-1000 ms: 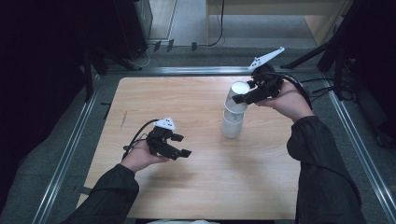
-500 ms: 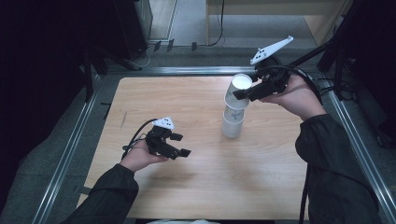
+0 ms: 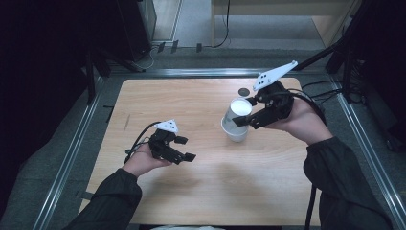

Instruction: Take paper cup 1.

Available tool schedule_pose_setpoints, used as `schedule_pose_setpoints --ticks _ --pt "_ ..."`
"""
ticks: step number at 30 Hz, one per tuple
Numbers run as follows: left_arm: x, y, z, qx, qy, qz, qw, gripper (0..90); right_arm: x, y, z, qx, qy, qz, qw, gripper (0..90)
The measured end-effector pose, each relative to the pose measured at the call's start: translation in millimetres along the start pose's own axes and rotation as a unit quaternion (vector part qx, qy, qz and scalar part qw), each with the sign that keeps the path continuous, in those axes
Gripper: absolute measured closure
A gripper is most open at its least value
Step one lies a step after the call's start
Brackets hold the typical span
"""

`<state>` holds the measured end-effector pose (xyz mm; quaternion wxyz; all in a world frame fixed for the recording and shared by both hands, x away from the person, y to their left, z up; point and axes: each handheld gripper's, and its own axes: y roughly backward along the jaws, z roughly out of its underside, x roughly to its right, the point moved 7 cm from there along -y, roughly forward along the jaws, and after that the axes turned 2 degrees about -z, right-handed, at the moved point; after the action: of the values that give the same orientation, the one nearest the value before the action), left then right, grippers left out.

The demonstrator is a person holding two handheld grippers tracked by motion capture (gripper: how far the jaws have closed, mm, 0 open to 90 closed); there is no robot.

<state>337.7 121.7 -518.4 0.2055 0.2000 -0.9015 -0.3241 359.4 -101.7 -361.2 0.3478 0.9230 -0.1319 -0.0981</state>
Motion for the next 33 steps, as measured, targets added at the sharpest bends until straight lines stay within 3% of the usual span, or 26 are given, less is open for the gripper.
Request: schedule_pose_setpoints --ticks 7,10,15,18,21,33 --pt "0.0 0.7 -0.1 0.002 0.004 0.005 1.0 18.7 -15.6 -21.9 19.5 0.011 0.005 -0.026 0.9996 33.6" --pt "1.3 2.0 0.0 0.005 -0.002 0.009 0.9999 18.9 -20.5 -33.1 27.2 0.021 -0.001 -0.039 0.999 33.7" --pt "4.5 3.2 0.1 0.008 -0.011 0.015 0.9998 19.2 -27.1 -54.2 43.5 0.014 0.006 -0.048 0.9987 33.7" --pt "5.5 3.2 0.4 0.011 -0.017 0.007 0.9998 20.3 -29.4 -63.1 50.3 0.024 0.004 -0.054 0.9983 33.7" --pt "6.9 3.7 1.1 0.011 -0.018 0.012 0.9997 20.3 -33.1 -72.5 55.4 0.043 0.003 -0.06 0.9973 33.7" --pt "20.3 4.0 1.9 0.018 -0.038 0.046 0.998 20.4 -41.5 -101.6 72.5 0.064 -0.002 -0.081 0.9947 33.7"
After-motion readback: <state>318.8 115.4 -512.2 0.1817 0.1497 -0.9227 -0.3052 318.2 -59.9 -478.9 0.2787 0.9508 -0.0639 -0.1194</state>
